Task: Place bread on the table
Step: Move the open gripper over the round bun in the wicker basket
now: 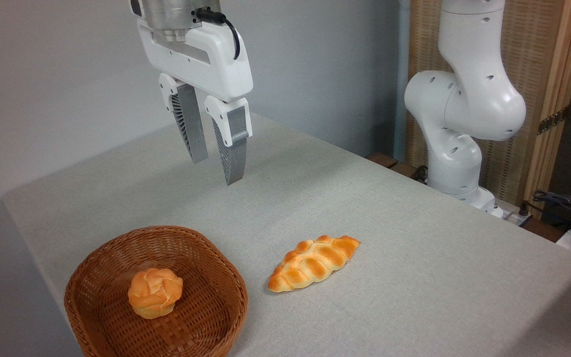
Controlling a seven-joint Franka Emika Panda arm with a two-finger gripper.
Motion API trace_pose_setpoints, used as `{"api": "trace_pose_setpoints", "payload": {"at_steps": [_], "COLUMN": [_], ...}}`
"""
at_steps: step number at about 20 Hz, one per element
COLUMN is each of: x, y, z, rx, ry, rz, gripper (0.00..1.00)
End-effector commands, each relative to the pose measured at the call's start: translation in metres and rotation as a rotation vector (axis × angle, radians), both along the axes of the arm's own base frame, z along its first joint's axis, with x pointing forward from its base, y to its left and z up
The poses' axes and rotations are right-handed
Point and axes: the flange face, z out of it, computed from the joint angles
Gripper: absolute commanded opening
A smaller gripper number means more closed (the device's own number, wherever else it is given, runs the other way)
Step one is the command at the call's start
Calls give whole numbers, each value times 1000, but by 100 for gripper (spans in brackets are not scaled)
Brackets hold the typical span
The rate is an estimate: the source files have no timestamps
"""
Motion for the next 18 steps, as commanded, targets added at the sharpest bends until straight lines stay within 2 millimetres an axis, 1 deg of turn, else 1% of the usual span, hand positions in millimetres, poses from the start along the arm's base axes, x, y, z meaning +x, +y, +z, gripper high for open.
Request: {"api": "trace_pose_setpoints", "payload": {"at_steps": [1,9,13,14,15,16,17,18], "x": [-4,-3,2,6,11,21,29,45], "y": [17,16,9,7,0,-2,-8,-20], "z": [11,11,8,5,4,-1,-8,-22], "rx": [-19,-20,-22,-29,-39,-53,-72,-91], "ry": [-3,-10,-28,-43,-71,-107,-131,-167], "rz": [5,5,-3,-1,-7,-6,-9,-18], "gripper": [100,100,100,100,100,100,100,100]}}
